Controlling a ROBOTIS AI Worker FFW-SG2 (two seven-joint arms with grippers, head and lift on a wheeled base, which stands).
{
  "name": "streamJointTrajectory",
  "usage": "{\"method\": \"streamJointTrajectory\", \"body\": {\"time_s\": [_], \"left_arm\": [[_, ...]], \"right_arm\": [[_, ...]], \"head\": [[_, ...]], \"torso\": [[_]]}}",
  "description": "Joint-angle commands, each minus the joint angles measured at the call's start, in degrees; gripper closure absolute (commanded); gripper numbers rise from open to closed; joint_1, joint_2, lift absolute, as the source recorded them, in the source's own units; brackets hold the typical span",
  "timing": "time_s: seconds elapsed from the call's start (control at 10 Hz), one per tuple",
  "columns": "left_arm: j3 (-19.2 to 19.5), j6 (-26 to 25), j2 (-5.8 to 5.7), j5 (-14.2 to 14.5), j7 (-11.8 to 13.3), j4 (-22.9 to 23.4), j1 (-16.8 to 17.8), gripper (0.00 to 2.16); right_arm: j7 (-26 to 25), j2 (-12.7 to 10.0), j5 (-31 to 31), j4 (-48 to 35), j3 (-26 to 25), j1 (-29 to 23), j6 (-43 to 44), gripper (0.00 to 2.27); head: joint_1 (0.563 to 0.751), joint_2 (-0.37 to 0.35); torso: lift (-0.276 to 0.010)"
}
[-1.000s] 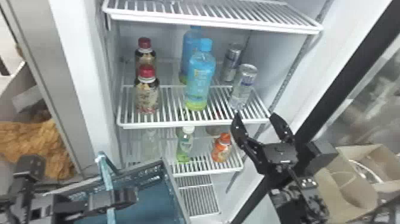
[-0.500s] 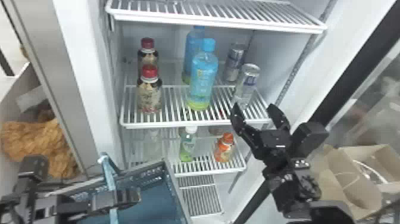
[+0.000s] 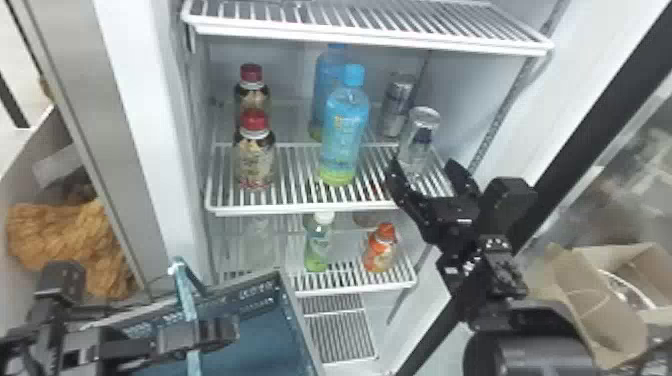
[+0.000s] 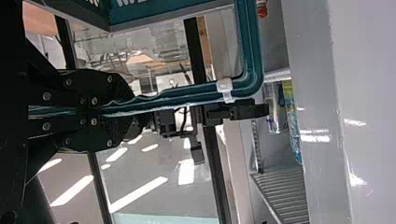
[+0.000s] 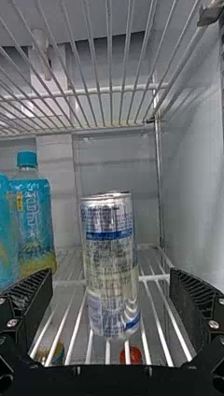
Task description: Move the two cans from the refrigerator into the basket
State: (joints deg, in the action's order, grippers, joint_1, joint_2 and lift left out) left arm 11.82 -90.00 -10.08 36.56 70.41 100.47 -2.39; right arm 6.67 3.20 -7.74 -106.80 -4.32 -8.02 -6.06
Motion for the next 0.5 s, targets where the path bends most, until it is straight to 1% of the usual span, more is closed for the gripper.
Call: {"method": "streamJointTrajectory", "body": {"time_s": [0.0, 0.2, 0.4], "left_arm": [[-0.05, -0.03, -0.12, 0.00, -0.01, 0.00, 0.00, 1.19], [-0.16, -0.03, -0.29, 0.00, -0.10, 0.00, 0.14, 1.19], [-0.28, -0.03, -0.47, 0.11, -0.10, 0.00, 0.14, 1.19]], "right_arm": [[0.01, 0.40, -0.03, 2.38, 0.78, 2.40, -0.26, 0.13], [0.01, 0.93, -0.03, 5.05, 1.93, 5.50, -0.26, 0.13], [-0.70, 1.19, 0.43, 5.48, 2.15, 6.90, -0.26, 0.13]], "head": [[0.695, -0.205], [0.695, -0.194], [0.695, -0.181]], "torso": [[-0.025], [-0.025], [-0.025]]}}
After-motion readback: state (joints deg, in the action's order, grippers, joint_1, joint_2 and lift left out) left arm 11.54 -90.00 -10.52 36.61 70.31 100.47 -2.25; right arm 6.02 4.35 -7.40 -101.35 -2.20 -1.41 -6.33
